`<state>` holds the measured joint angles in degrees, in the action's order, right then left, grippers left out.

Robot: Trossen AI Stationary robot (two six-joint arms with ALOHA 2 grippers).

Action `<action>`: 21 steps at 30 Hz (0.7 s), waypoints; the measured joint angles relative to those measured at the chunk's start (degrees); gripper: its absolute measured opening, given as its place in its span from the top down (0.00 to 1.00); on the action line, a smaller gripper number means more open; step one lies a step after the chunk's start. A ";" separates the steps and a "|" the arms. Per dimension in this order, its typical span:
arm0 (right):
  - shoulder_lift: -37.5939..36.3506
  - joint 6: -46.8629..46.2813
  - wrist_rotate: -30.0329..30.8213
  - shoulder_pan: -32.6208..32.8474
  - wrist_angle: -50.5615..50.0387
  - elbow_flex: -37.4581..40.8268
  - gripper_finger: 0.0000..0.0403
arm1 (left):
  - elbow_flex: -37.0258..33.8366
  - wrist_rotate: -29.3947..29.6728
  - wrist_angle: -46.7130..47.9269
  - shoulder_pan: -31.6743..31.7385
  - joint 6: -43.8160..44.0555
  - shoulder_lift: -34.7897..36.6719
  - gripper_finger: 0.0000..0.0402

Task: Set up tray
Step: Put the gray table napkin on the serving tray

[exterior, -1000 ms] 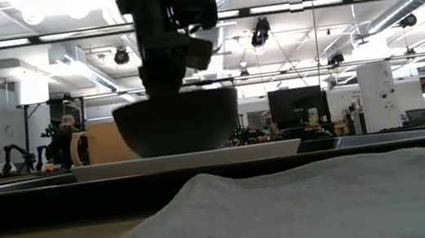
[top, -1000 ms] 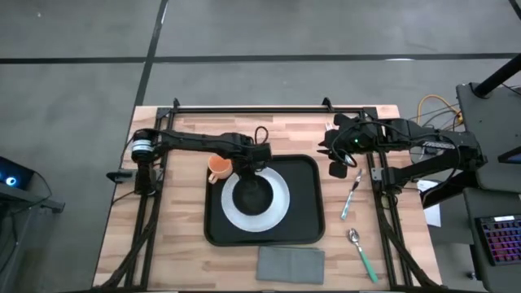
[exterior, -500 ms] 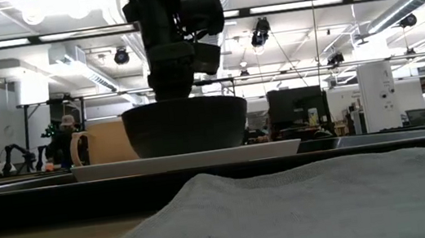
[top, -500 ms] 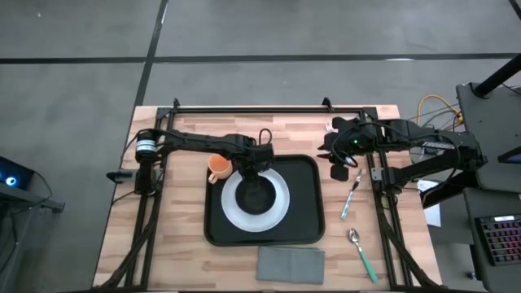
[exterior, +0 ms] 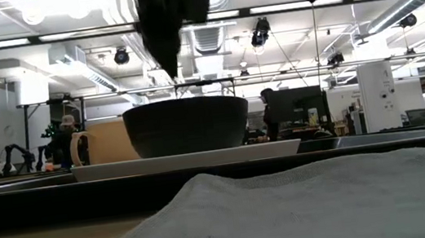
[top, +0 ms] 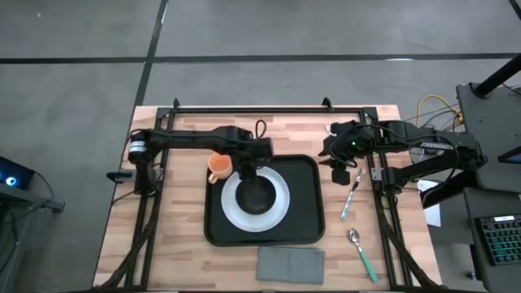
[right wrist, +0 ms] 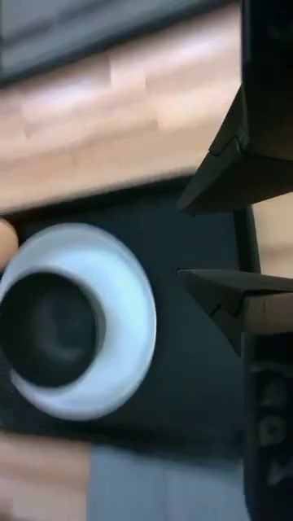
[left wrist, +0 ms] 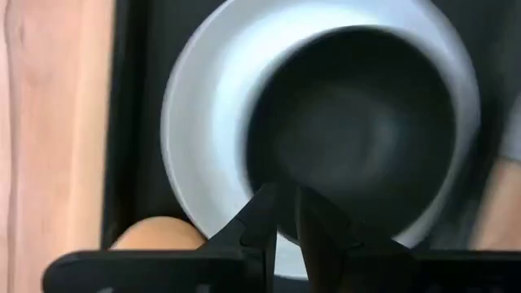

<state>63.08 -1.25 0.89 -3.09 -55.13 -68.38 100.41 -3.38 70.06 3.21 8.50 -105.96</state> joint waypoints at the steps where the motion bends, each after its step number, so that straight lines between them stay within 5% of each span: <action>1: 0.04 -1.22 -1.27 0.44 0.00 0.00 0.72 | 0.93 0.56 0.28 -1.17 0.54 0.96 0.93; 12: 2.31 -10.32 -2.48 14.44 5.19 4.44 0.62 | -2.25 15.12 -5.19 -17.04 13.30 11.04 0.92; 21: 6.55 -13.56 2.66 22.09 9.05 2.78 0.63 | -14.46 15.77 -22.26 -26.27 35.02 14.33 0.92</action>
<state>69.63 -14.81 3.56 18.99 -46.09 -65.60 85.94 12.39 47.80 -23.05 43.52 -91.63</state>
